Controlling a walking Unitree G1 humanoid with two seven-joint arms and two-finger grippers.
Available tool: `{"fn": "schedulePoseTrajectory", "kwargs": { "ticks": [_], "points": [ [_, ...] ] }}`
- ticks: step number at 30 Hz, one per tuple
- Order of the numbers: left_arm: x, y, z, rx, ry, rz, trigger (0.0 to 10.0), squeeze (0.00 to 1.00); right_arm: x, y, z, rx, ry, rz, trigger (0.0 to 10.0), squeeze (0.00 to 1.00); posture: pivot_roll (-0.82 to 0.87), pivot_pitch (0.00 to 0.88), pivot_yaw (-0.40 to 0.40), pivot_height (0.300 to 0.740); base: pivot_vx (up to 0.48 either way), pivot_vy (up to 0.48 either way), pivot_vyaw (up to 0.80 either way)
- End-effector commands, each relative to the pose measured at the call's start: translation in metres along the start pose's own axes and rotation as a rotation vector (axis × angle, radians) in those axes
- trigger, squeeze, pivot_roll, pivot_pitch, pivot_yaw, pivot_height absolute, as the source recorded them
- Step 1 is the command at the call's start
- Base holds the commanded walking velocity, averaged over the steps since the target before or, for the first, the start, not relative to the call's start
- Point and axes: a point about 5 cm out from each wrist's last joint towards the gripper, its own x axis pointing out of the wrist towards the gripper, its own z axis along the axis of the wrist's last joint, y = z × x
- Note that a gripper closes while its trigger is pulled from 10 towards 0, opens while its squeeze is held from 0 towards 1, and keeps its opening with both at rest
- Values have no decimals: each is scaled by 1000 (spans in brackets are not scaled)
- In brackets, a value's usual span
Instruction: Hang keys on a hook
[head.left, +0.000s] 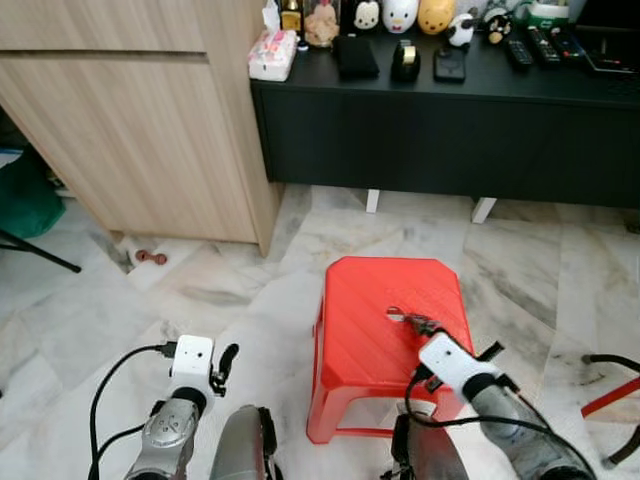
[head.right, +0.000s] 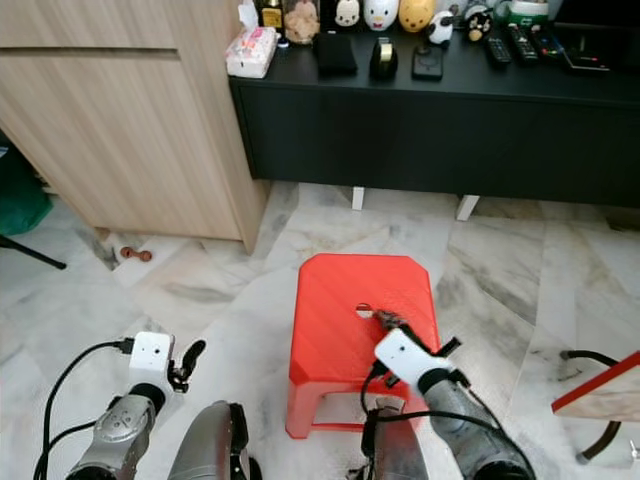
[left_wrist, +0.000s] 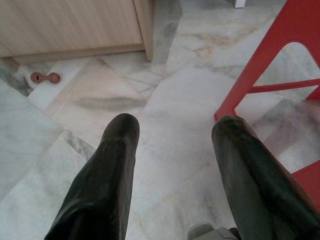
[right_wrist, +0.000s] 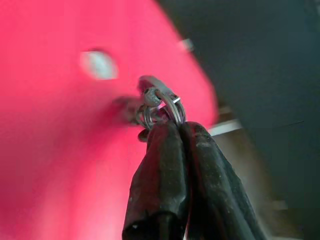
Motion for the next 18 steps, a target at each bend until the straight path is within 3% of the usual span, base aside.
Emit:
{"fn": "schedulePoseTrajectory", "kwargs": {
  "ticks": [1,4,7,8,10,11,12,14,17,18],
  "points": [
    [-3,1,-9,3,47,0,10000,0,9,-21,23,-58,-100,-98,10000,0,46,117,12,605,0,0,0],
    [-4,1,-9,2,49,2,10000,0,14,-35,37,-80,-150,-160,10000,0,48,110,13,605,0,0,0],
    [-5,2,-11,5,56,3,10000,0,16,-41,46,30,-163,-200,10000,0,51,104,16,605,0,0,0],
    [-5,2,-11,5,57,3,10000,0,18,-42,47,214,-142,-224,10000,0,50,102,17,605,0,0,0],
    [-5,2,-12,6,59,2,10000,0,22,-43,46,743,-74,-263,10000,0,55,97,17,605,0,0,0],
    [-5,2,-12,7,59,2,10000,0,23,-40,44,931,-42,-267,10000,0,56,93,18,605,0,0,0],
    [-5,2,-11,7,59,3,10000,0,25,-33,42,1016,9,-217,10000,0,51,91,20,605,0,0,0],
    [-4,2,-11,9,58,2,10000,0,27,-18,36,1075,114,-130,10000,0,48,87,22,605,0,0,0],
    [-4,1,-11,12,59,-2,10000,0,26,-9,32,1145,173,-105,10000,0,55,82,23,605,0,0,0],
    [-4,1,-10,14,58,-4,10000,0,25,-11,31,1127,157,-139,10000,0,55,79,24,605,0,0,0]
  ]
}}
